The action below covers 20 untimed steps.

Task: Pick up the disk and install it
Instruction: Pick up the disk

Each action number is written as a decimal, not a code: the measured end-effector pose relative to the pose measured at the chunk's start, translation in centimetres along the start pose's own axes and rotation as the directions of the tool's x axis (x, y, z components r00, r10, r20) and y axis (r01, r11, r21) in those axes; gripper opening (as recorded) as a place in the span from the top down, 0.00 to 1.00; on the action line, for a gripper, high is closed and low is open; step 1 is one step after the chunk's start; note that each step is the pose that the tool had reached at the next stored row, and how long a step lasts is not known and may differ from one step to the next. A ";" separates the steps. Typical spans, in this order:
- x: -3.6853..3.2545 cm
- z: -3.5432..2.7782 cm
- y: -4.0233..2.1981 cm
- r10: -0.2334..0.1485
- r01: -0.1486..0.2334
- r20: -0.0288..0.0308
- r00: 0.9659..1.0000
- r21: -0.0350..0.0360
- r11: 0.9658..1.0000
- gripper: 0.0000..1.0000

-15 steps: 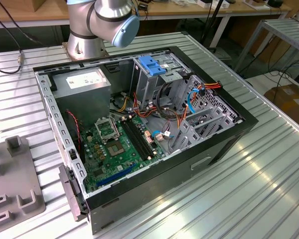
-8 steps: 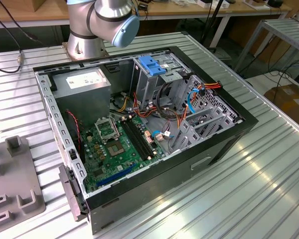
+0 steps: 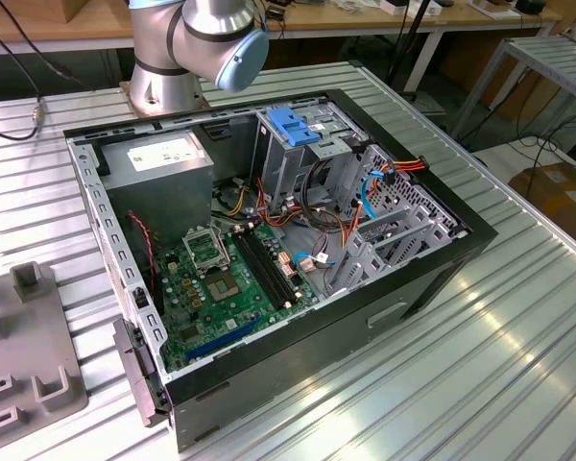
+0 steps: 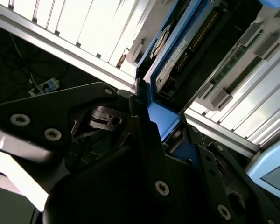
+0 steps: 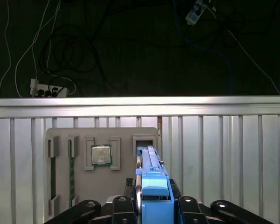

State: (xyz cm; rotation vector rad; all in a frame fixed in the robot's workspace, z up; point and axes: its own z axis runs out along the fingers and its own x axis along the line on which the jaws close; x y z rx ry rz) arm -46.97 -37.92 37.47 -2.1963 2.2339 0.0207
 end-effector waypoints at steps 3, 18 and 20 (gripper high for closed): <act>0.00 -0.28 0.00 0.000 0.000 0.000 1.000 0.000 1.000 0.63; -0.03 -1.76 0.01 0.000 0.000 0.000 1.000 0.000 1.000 0.63; -0.03 -1.96 0.01 0.000 0.000 0.000 1.000 0.000 1.000 0.63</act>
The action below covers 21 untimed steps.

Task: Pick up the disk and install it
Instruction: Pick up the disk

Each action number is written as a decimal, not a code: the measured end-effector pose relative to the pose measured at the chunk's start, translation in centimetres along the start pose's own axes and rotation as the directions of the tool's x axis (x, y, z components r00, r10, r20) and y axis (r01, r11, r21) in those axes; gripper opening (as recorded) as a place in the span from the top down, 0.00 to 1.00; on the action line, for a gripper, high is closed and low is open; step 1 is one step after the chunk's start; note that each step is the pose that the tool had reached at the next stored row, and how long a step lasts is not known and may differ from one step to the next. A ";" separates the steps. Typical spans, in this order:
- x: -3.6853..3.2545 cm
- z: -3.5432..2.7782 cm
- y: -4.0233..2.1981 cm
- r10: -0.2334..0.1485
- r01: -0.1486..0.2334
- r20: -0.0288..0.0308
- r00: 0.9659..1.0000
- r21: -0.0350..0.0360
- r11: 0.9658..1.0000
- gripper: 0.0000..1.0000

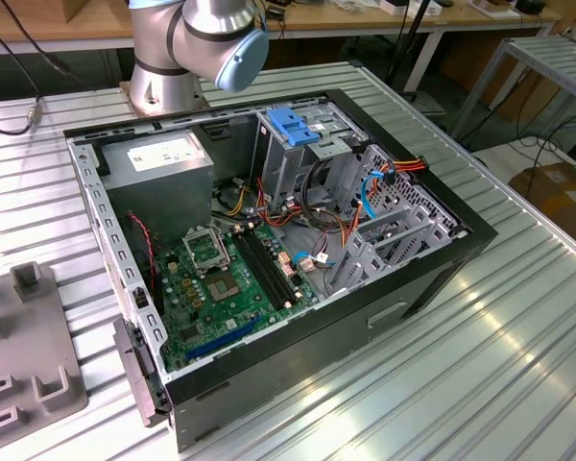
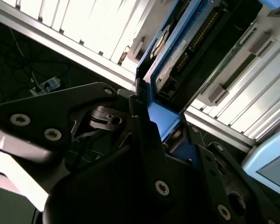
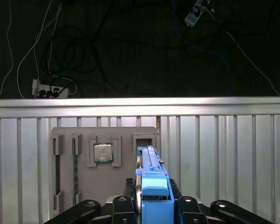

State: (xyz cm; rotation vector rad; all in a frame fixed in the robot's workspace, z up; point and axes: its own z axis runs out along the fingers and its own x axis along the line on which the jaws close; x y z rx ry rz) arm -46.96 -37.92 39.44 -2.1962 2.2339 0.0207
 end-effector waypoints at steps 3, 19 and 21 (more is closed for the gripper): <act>0.00 -0.25 0.00 0.000 0.000 0.000 1.000 0.000 1.000 0.63; -0.02 -1.66 0.01 0.000 0.000 0.000 1.000 0.000 1.000 0.63; -0.03 -1.99 0.01 0.000 0.000 0.000 1.000 0.000 1.000 0.63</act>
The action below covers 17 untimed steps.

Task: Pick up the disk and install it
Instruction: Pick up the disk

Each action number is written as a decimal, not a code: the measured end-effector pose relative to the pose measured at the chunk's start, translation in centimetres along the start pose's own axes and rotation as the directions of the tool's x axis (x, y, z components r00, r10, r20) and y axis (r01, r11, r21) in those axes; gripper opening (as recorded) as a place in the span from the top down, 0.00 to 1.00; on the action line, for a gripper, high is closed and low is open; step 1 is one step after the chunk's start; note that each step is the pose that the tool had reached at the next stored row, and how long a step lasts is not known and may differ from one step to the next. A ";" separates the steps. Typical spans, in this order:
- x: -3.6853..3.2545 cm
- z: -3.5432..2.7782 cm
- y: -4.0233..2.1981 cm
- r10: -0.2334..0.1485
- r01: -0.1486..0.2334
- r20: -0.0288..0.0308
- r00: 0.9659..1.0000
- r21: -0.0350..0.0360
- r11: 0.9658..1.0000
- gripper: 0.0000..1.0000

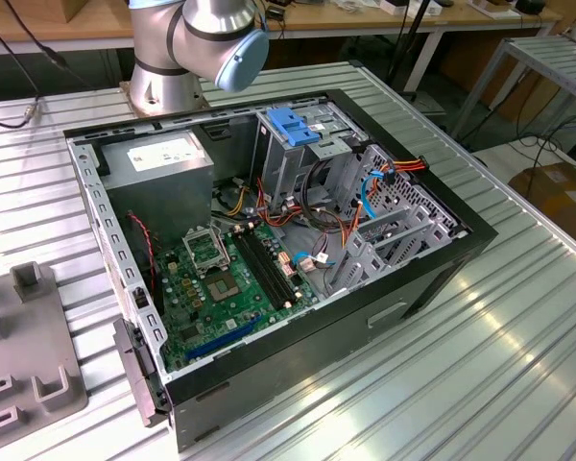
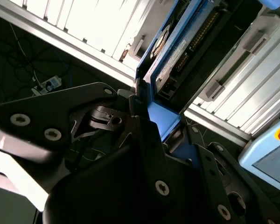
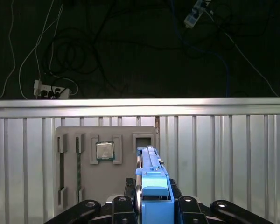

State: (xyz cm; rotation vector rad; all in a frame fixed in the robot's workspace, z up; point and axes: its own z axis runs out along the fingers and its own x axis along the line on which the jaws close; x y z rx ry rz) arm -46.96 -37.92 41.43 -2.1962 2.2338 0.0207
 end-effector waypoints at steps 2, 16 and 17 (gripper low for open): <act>-0.01 -0.33 0.00 0.000 0.000 0.000 1.000 0.000 1.000 0.63; -0.04 -2.41 0.01 0.000 0.000 0.000 1.000 0.000 1.000 0.63; -0.04 -2.55 0.01 0.000 0.000 0.000 1.000 0.000 1.000 0.63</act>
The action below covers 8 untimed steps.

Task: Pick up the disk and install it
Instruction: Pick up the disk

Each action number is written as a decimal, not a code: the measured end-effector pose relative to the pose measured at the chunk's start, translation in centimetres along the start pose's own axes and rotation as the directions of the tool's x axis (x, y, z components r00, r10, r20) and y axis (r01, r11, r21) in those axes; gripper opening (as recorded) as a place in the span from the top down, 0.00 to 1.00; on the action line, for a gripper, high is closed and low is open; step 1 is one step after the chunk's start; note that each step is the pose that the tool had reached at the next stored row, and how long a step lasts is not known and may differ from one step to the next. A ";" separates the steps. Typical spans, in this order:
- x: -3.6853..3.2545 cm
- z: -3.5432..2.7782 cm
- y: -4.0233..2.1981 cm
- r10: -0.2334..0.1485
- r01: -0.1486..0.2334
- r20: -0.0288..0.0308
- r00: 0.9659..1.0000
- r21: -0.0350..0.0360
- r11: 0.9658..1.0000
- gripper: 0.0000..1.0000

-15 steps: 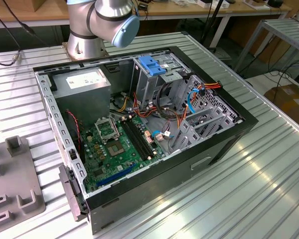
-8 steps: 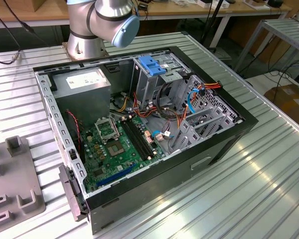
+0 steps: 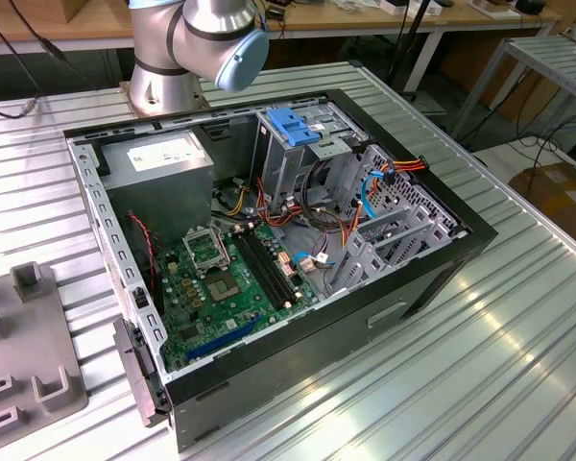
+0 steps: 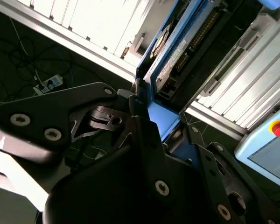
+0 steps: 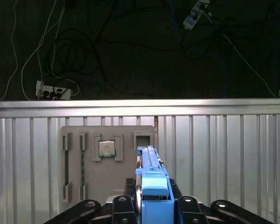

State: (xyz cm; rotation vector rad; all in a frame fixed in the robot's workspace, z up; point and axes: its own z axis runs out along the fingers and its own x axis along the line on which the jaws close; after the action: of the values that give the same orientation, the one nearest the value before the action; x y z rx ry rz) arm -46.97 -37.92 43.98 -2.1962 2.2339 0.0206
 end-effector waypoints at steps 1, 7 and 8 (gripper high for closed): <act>0.00 -0.12 0.00 0.000 0.000 0.000 1.000 0.000 1.000 0.63; -0.02 -0.92 0.00 0.000 0.000 0.000 1.000 0.000 1.000 0.63; -0.02 -1.04 0.00 0.000 0.000 0.000 1.000 0.000 1.000 0.63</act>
State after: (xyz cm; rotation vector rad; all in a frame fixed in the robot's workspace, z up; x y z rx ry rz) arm -46.96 -37.92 45.02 -2.1962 2.2339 0.0207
